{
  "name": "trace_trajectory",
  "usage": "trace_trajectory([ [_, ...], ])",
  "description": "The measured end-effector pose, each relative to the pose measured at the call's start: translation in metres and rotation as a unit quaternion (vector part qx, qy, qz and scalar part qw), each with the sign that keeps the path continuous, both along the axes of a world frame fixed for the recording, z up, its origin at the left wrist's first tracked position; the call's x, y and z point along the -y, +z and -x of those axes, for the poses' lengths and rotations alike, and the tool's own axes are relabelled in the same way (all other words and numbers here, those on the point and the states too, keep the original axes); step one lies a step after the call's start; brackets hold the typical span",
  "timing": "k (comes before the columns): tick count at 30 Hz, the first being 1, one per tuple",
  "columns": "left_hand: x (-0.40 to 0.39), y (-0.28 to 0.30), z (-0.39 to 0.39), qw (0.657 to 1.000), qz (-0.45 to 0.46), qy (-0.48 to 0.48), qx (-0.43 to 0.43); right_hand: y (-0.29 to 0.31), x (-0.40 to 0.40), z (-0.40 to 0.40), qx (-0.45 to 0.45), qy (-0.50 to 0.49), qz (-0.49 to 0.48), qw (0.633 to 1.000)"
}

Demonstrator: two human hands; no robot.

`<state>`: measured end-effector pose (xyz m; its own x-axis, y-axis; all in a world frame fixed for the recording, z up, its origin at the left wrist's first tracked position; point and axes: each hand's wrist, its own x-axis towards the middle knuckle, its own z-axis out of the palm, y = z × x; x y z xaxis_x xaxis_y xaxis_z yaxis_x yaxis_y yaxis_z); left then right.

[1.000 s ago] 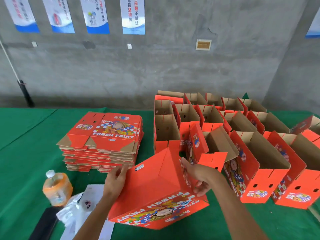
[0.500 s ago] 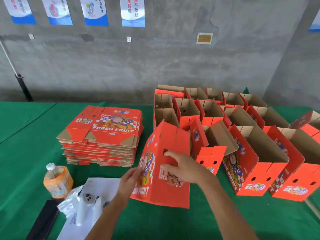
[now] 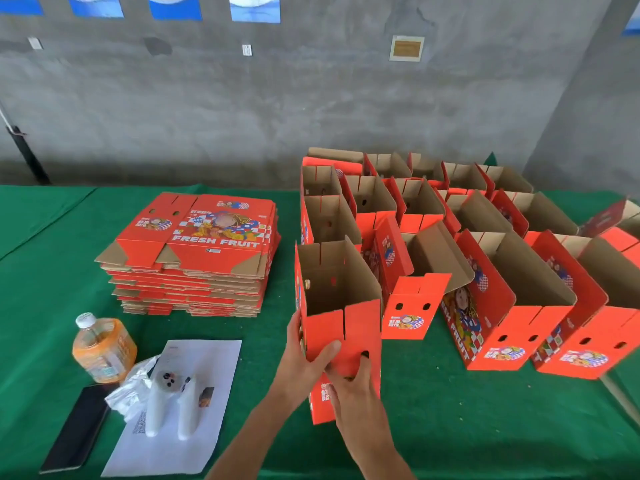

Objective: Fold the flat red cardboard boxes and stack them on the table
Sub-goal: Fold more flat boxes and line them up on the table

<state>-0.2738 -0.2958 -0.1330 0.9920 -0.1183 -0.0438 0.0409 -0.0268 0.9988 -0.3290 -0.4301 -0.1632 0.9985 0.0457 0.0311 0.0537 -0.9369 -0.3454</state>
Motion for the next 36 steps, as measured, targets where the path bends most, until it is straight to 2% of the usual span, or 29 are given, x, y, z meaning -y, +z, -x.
trace_trajectory([
  [3,0.001,-0.016,-0.008,0.998,-0.065,0.003,-0.003,-0.023,0.002,-0.009,-0.022,0.002,-0.028,0.999],
  [10,-0.011,-0.041,-0.059,0.99,-0.132,-0.039,-0.023,-0.057,0.003,-0.054,-0.071,0.023,-0.017,0.997],
  [14,-0.014,-0.043,-0.099,0.989,-0.129,-0.05,-0.042,-0.055,0.005,-0.092,-0.069,0.023,-0.014,0.997],
  [19,-0.013,-0.041,-0.14,0.985,-0.157,-0.054,-0.045,-0.05,0.0,-0.128,-0.077,0.007,-0.063,0.995],
  [26,-0.031,-0.053,-0.148,0.98,-0.188,-0.045,-0.05,-0.034,-0.02,-0.132,-0.064,-0.036,-0.054,0.996],
  [29,-0.051,-0.048,-0.15,0.971,-0.224,-0.074,-0.029,-0.024,-0.039,-0.12,-0.048,-0.091,-0.039,0.994],
  [32,-0.096,-0.025,-0.162,0.954,-0.294,-0.041,0.044,0.003,-0.074,-0.132,-0.005,-0.063,-0.142,0.988],
  [34,-0.135,-0.006,-0.179,0.928,-0.349,0.026,0.129,0.024,-0.103,-0.163,0.013,-0.035,-0.219,0.975],
  [36,-0.177,0.009,-0.201,0.876,-0.437,0.09,0.185,0.041,-0.131,-0.203,0.024,-0.002,-0.218,0.976],
])
